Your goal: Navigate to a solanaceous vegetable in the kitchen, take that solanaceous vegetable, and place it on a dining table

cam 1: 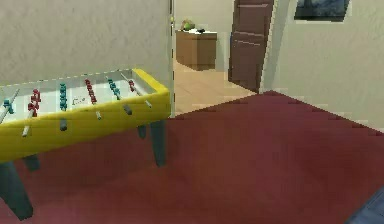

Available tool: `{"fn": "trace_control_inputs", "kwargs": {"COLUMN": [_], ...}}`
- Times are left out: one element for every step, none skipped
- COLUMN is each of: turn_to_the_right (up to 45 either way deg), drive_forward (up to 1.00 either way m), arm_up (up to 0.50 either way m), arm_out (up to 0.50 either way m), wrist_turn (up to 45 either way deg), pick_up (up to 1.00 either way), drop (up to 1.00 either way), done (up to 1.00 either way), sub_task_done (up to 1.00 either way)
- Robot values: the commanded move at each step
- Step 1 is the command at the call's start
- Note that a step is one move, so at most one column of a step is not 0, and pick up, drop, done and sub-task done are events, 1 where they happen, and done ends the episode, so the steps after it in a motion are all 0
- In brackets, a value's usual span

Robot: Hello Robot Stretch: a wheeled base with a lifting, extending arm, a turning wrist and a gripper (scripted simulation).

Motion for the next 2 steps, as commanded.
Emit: {"fn": "trace_control_inputs", "kwargs": {"turn_to_the_right": [0.0, 27.0], "drive_forward": [0.55, 0.0], "arm_up": [0.0, 0.0], "arm_out": [0.0, 0.0], "wrist_turn": [0.0, 0.0], "pick_up": [0.0, 0.0], "drop": [0.0, 0.0], "done": [0.0, 0.0], "sub_task_done": [0.0, 0.0]}}
